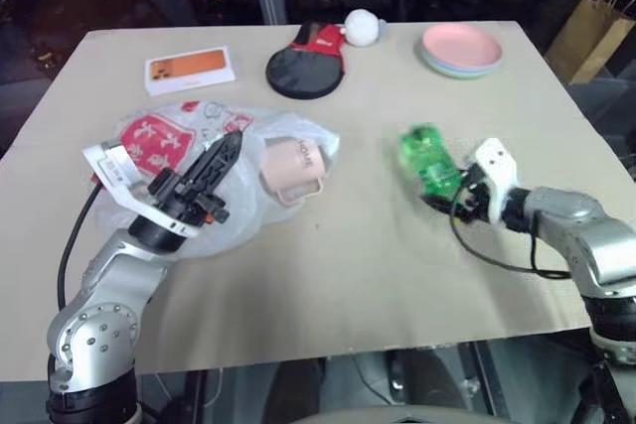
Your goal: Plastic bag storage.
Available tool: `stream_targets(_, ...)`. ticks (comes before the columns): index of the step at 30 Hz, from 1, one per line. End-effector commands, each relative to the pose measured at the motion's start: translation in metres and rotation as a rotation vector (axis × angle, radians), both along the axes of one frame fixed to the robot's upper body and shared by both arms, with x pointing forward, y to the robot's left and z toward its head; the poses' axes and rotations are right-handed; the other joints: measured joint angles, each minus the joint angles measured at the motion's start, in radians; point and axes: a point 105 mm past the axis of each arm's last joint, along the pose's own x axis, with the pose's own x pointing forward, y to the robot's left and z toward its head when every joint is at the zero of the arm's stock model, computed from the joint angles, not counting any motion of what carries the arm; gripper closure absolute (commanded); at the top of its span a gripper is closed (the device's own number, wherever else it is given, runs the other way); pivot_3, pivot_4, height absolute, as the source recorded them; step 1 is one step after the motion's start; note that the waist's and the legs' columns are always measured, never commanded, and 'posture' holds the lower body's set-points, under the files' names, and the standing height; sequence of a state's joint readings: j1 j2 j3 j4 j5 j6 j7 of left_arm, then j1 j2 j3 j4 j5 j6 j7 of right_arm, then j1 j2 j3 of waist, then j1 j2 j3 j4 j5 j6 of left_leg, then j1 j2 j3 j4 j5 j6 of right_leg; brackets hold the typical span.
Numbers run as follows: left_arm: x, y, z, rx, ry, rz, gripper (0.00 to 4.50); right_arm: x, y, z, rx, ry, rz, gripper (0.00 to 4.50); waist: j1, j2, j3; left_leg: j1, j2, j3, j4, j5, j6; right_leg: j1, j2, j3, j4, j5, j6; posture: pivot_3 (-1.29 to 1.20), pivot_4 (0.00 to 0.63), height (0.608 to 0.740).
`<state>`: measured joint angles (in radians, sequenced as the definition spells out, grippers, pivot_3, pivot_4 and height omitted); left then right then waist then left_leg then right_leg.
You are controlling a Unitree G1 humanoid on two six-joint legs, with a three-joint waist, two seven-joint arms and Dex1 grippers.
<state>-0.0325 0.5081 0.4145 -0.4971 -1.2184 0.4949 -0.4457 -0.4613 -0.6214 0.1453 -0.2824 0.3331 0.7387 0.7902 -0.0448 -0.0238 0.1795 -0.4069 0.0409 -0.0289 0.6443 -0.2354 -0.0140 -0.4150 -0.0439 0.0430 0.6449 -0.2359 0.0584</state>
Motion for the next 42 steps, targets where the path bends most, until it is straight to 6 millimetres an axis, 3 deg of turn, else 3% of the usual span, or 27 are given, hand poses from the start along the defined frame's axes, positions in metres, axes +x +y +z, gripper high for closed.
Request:
stream_targets(1, -0.005, -0.005, 0.007, 0.013, -0.035, -0.032, 4.5, -0.024, 0.066, 0.007, -0.05, -0.108, 0.385, 1.48, -0.001, 0.0, 0.0, 0.0, 0.0, 0.0, 0.0, 0.0, 0.0, 0.0, 0.001, 0.0, 0.0, 0.0, 0.0, 0.0, 0.15, 0.74)
stream_targets(6, -0.012, -0.012, 0.01, 0.008, -0.042, -0.078, 4.5, -0.033, 0.111, 0.002, -0.104, -0.08, 0.605, 1.48, 0.019, 0.0, 0.0, -0.006, 0.001, -0.005, 0.005, 0.0, 0.0, -0.001, 0.001, -0.005, 0.0, 0.0, 0.0, 0.0, 0.15, 0.74)
stream_targets(11, -0.029, -0.024, 0.008, 0.007, -0.029, -0.152, 4.5, -0.021, 0.153, 0.001, -0.068, 0.044, 0.609, 1.48, 0.019, 0.0, 0.0, -0.006, 0.0, -0.005, 0.007, 0.0, 0.0, -0.001, 0.0, -0.006, 0.001, 0.001, 0.0, 0.0, 0.15, 0.74)
stream_targets(17, -0.051, -0.032, -0.001, 0.034, 0.014, -0.205, 4.5, -0.013, 0.178, -0.004, -0.11, 0.114, 0.625, 1.48, 0.015, 0.0, 0.0, -0.006, 0.0, -0.006, 0.006, 0.0, 0.0, -0.002, 0.0, -0.006, 0.004, 0.001, 0.0, 0.0, 0.15, 0.74)
stream_targets(21, -0.057, -0.034, -0.007, 0.038, 0.032, -0.21, 4.5, -0.009, 0.196, 0.007, -0.059, 0.155, 0.61, 1.48, 0.011, 0.0, 0.001, -0.006, 0.0, -0.006, 0.006, 0.0, 0.0, -0.002, -0.001, -0.006, 0.004, 0.001, 0.0, 0.0, 0.15, 0.74)
stream_targets(24, -0.057, -0.032, -0.009, 0.039, 0.033, -0.181, 4.5, -0.01, 0.2, 0.01, -0.075, 0.143, 0.641, 1.48, 0.006, 0.0, 0.001, -0.006, 0.0, -0.006, 0.006, 0.0, 0.0, -0.004, 0.0, -0.006, 0.008, 0.0, -0.001, 0.0, 0.15, 0.74)
stream_targets(28, -0.043, -0.01, 0.0, 0.003, -0.022, -0.011, 4.5, -0.015, 0.185, 0.006, -0.156, 0.134, 0.715, 1.48, 0.015, 0.0, 0.0, -0.007, 0.0, -0.006, 0.007, 0.0, 0.0, -0.005, 0.0, -0.006, 0.009, 0.0, -0.001, 0.0, 0.15, 0.74)
stream_targets(33, -0.045, -0.016, 0.001, -0.035, -0.03, -0.057, 4.5, -0.03, 0.161, -0.015, -0.323, 0.197, 0.815, 1.48, 0.015, 0.0, 0.0, -0.007, -0.001, -0.005, 0.008, 0.0, 0.0, -0.004, -0.001, -0.006, 0.009, 0.0, -0.001, 0.0, 0.15, 0.74)
stream_targets(38, -0.051, -0.025, 0.003, -0.068, -0.037, -0.113, 4.5, -0.023, 0.183, -0.007, -0.243, 0.21, 0.732, 1.48, -0.006, 0.0, 0.0, -0.006, 0.0, -0.004, 0.007, 0.0, 0.0, -0.008, 0.001, -0.002, 0.014, 0.0, -0.001, 0.0, 0.15, 0.74)
stream_targets(42, -0.067, -0.038, -0.006, -0.049, 0.014, -0.21, 4.5, -0.016, 0.193, 0.002, -0.161, 0.263, 0.673, 1.48, -0.001, 0.0, 0.001, -0.006, 0.001, -0.005, 0.007, 0.0, -0.001, -0.009, 0.002, -0.002, 0.016, -0.001, -0.003, 0.0, 0.15, 0.74)
